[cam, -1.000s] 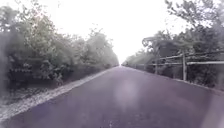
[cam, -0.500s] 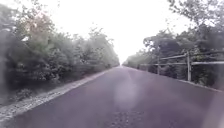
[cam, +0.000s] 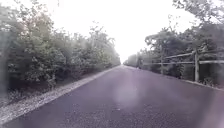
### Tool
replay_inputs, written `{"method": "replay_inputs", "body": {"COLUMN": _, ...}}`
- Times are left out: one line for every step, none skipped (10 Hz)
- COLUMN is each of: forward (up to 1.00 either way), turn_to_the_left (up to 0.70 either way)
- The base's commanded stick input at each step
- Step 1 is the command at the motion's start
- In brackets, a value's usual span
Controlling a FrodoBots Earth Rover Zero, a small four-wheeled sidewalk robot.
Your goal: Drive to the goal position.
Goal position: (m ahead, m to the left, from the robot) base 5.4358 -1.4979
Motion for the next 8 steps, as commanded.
{"method": "replay_inputs", "body": {"forward": 0.25, "turn_to_the_left": 0.0}}
{"method": "replay_inputs", "body": {"forward": 0.87, "turn_to_the_left": 0.0}}
{"method": "replay_inputs", "body": {"forward": 1.0, "turn_to_the_left": 0.0}}
{"method": "replay_inputs", "body": {"forward": 1.0, "turn_to_the_left": 0.0}}
{"method": "replay_inputs", "body": {"forward": 1.0, "turn_to_the_left": 0.0}}
{"method": "replay_inputs", "body": {"forward": 1.0, "turn_to_the_left": 0.0}}
{"method": "replay_inputs", "body": {"forward": 1.0, "turn_to_the_left": 0.0}}
{"method": "replay_inputs", "body": {"forward": 1.0, "turn_to_the_left": -0.03}}
